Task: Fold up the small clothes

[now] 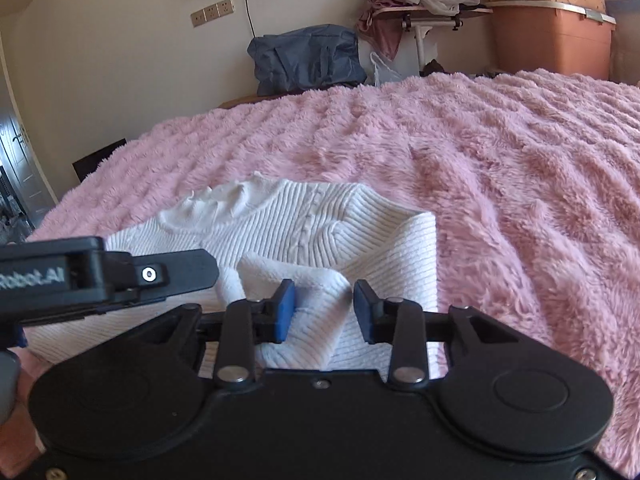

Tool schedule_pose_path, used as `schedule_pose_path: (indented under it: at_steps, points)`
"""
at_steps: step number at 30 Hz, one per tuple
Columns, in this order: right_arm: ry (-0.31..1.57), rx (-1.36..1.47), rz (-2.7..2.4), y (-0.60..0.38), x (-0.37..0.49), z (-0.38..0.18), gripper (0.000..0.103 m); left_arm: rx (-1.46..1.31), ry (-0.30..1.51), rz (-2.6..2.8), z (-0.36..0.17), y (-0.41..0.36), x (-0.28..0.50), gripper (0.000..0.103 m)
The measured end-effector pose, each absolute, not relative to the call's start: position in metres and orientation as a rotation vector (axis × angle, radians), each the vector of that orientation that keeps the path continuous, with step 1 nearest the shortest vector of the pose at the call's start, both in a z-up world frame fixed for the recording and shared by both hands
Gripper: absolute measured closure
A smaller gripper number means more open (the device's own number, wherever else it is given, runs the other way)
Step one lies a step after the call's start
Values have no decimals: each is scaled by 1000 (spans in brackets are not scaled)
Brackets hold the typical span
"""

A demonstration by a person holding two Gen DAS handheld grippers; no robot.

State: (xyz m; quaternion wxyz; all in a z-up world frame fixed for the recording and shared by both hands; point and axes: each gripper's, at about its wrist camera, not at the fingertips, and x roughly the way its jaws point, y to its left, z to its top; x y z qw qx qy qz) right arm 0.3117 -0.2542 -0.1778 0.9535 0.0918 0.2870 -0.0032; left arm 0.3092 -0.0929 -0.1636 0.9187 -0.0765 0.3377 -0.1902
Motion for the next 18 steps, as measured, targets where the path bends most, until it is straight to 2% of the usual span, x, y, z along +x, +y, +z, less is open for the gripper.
schedule_pose_path:
  at_steps: [4, 9, 14, 18]
  points:
    - [583, 183, -6, -254, 309, -183, 68, -152, 728, -367, -173, -98, 318, 44]
    - [575, 201, 9, -256, 308, -182, 68, -202, 677, -418, -159, -103, 323, 43]
    - [561, 198, 4, -258, 303, -180, 67, -72, 792, -342, -165, -122, 337, 43]
    - [566, 162, 6, -256, 299, -177, 66, -60, 807, -325, -169, -112, 328, 42]
